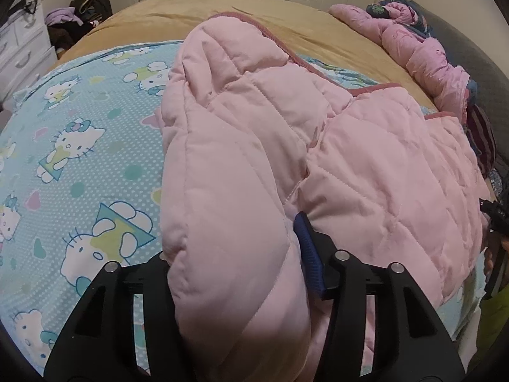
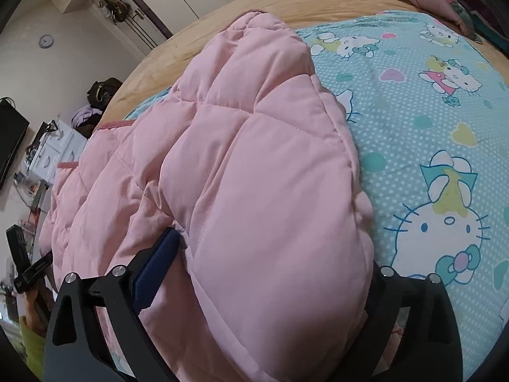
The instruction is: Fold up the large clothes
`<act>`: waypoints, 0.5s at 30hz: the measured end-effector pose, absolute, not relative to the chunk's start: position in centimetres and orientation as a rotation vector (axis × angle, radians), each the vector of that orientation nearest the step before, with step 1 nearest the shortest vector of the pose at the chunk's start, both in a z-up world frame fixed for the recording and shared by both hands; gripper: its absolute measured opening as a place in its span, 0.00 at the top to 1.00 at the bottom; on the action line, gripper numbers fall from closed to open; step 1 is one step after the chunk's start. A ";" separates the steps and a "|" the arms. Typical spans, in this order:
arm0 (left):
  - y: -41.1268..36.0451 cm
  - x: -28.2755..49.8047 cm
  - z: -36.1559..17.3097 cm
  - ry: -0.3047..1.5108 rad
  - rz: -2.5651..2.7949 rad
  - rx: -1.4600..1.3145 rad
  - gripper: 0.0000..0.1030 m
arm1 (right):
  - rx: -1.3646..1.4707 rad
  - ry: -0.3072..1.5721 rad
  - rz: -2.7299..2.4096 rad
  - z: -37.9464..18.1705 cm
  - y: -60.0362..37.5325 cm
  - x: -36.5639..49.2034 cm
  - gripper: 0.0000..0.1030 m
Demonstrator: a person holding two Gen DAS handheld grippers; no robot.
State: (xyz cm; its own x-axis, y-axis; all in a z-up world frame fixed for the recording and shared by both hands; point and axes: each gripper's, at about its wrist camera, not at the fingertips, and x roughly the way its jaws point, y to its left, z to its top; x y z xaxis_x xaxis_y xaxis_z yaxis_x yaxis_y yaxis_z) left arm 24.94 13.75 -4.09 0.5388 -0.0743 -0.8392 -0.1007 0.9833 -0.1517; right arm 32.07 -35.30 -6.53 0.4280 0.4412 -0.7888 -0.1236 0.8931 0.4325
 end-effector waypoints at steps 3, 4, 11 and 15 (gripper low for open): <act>13.9 24.9 -4.2 1.006 0.023 -0.188 0.51 | 0.320 1.072 0.344 -6.3 -35.0 31.9 0.09; 13.9 24.8 -4.2 1.007 0.027 -0.184 0.49 | 0.313 1.071 0.338 -6.3 -35.0 31.8 0.09; 13.9 24.6 -4.1 1.011 0.043 -0.179 0.42 | 0.282 1.057 0.307 -6.3 -35.8 30.8 0.09; 14.0 24.2 -3.8 1.004 0.071 -0.166 0.32 | 0.250 1.035 0.291 -5.7 -35.4 30.2 0.09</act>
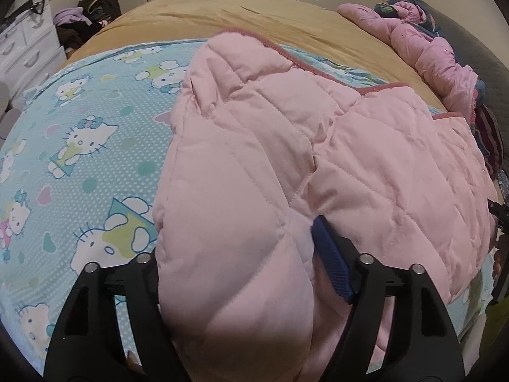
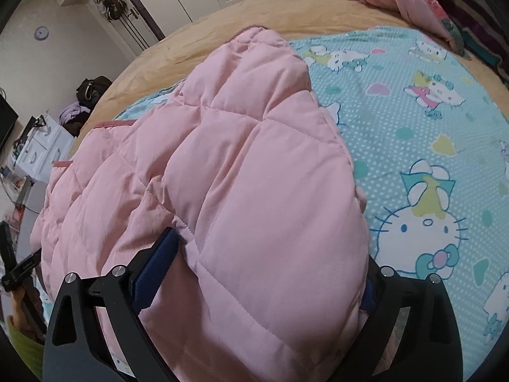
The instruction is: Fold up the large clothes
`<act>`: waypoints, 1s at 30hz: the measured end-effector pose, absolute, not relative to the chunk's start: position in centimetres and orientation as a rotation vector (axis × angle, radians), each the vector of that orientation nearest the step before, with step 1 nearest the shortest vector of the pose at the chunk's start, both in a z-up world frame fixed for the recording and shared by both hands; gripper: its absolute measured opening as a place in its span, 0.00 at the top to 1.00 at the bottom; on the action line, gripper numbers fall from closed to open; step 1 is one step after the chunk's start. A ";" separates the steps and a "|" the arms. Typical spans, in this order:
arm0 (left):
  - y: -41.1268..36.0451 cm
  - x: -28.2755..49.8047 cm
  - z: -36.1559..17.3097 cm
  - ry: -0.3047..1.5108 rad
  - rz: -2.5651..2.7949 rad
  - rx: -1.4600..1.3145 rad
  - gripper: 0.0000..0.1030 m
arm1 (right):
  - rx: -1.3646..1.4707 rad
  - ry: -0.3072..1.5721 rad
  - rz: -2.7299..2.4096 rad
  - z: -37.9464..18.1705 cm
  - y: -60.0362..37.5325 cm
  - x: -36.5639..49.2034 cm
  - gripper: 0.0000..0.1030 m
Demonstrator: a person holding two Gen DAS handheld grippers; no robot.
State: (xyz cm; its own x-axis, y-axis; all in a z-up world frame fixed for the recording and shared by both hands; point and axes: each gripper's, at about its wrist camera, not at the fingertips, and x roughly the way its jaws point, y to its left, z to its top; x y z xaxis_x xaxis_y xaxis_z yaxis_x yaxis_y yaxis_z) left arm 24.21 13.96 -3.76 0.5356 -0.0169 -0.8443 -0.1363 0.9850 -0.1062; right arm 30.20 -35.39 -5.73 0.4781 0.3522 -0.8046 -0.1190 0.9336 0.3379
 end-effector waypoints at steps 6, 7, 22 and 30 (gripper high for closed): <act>13.7 23.9 -3.2 1.003 0.099 -0.142 0.17 | 0.231 1.016 0.276 -5.4 -35.6 29.6 0.09; 13.7 23.9 -3.2 1.001 0.103 -0.141 0.14 | 0.227 1.012 0.274 -5.3 -35.6 29.5 0.09; 13.9 21.9 -1.1 0.959 0.127 -0.186 0.09 | 0.143 0.883 0.222 -2.2 -35.6 26.5 0.04; 12.8 20.2 1.2 0.895 0.137 -0.172 0.09 | 0.092 0.786 0.255 1.1 -35.0 23.4 0.04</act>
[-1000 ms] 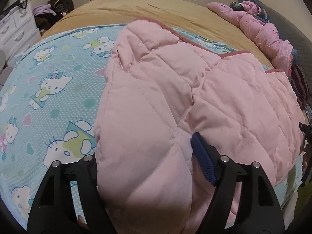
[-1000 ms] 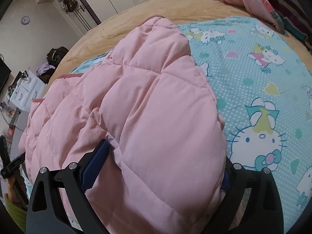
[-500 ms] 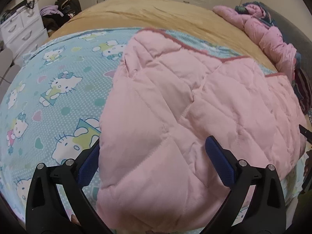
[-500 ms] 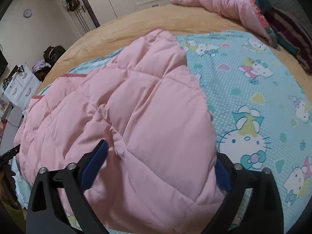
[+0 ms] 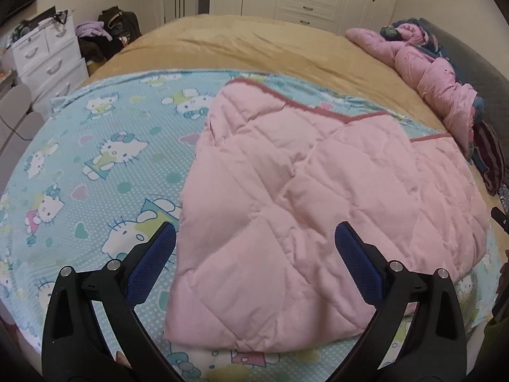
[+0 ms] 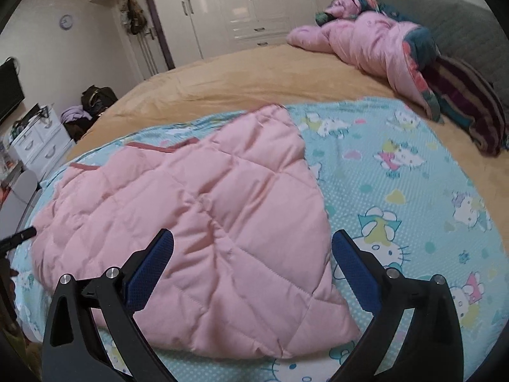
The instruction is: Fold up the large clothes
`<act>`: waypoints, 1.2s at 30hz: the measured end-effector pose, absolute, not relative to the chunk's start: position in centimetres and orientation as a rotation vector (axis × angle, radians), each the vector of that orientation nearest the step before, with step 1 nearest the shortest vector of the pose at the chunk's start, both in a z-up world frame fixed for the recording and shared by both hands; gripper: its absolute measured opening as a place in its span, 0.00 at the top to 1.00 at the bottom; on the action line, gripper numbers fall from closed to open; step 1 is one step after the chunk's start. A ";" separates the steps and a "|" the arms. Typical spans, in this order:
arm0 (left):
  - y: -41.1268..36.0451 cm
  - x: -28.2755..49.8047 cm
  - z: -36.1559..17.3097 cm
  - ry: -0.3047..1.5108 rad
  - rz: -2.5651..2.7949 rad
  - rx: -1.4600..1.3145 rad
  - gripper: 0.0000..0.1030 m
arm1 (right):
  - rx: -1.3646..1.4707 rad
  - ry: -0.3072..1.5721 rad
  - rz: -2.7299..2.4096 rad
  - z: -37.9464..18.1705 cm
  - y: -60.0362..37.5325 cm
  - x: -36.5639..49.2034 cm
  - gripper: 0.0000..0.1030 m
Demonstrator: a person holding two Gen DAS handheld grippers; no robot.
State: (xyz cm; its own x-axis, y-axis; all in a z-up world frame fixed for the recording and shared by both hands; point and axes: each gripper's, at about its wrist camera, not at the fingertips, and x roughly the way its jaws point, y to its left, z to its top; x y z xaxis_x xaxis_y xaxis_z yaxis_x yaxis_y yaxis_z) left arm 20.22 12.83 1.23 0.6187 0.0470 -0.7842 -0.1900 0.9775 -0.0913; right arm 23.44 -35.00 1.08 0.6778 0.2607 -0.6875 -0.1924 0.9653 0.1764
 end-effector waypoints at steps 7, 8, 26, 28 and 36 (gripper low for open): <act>10.9 17.6 3.7 0.817 0.126 -0.132 0.09 | 0.044 0.719 0.314 3.6 -33.5 19.4 0.04; 10.7 17.2 4.0 0.807 0.125 -0.129 0.09 | 0.041 0.711 0.321 3.9 -33.3 18.8 0.04; 5.7 8.7 4.4 0.660 0.122 -0.113 0.09 | 0.060 0.610 0.346 3.7 -31.4 10.0 0.04; 5.1 7.8 3.6 0.649 0.122 -0.115 0.09 | 0.051 0.587 0.330 3.2 -31.2 8.9 0.04; 3.5 5.3 0.9 0.637 0.148 -0.118 0.09 | 0.080 0.521 0.318 1.0 -31.0 5.5 0.04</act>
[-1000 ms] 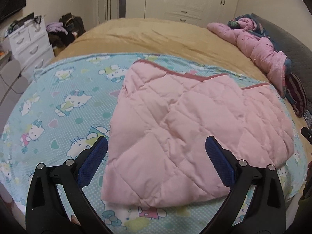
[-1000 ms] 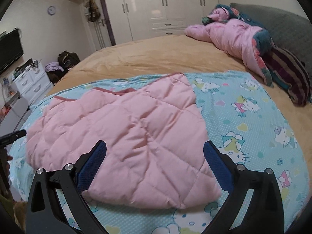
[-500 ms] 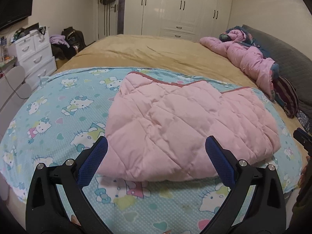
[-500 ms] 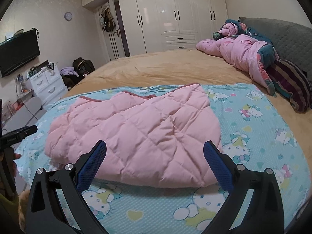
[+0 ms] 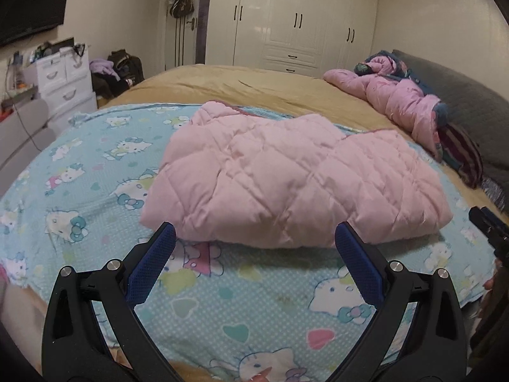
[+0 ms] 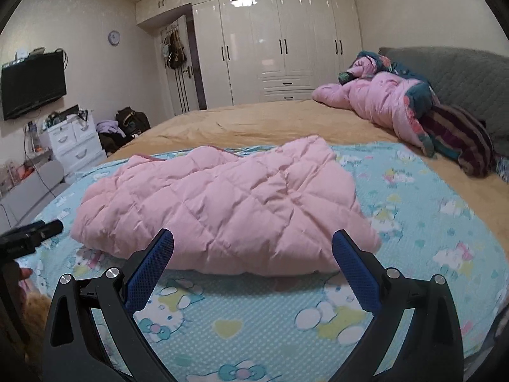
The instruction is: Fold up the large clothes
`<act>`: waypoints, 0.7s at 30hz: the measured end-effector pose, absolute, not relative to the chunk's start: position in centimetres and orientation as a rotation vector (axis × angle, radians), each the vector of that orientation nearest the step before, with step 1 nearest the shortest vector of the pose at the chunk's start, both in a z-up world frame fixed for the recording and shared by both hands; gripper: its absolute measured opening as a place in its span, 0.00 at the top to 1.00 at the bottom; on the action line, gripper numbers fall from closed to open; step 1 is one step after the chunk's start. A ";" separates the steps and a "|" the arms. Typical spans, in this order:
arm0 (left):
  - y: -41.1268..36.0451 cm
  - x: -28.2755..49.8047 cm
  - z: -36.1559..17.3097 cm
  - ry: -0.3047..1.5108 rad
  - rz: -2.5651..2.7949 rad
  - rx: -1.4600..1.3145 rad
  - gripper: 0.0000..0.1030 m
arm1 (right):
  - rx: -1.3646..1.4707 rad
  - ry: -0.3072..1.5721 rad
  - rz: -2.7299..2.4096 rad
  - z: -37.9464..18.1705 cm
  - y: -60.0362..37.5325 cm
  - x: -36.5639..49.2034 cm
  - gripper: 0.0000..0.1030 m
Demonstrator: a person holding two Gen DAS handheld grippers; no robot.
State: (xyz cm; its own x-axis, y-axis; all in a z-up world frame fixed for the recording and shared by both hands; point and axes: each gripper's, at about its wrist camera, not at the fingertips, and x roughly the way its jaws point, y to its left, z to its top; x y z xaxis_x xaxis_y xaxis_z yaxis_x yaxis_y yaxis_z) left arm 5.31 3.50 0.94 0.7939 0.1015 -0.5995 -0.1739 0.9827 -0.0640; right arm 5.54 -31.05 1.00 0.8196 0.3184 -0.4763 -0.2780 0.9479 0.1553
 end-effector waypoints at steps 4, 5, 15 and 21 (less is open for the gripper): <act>3.1 4.5 0.4 0.636 0.160 -0.111 0.09 | 0.054 0.530 0.332 0.0 -30.2 4.9 0.04; 3.0 4.4 0.3 0.631 0.155 -0.121 0.09 | 0.048 0.537 0.335 -0.2 -29.9 4.9 0.04; 1.8 3.8 0.1 0.635 0.137 -0.094 0.09 | 0.051 0.591 0.400 -0.9 -28.2 5.0 0.04; 1.8 3.8 0.1 0.638 0.147 -0.098 0.09 | 0.038 0.588 0.405 -0.8 -27.8 4.8 0.04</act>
State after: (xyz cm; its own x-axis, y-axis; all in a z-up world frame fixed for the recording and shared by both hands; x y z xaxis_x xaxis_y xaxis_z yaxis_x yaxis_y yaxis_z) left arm 3.78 1.83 0.14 0.7933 0.1064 -0.5995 -0.1667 0.9849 -0.0458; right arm 4.83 -27.83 -0.75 0.7558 0.3822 -0.5316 -0.3610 0.9207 0.1487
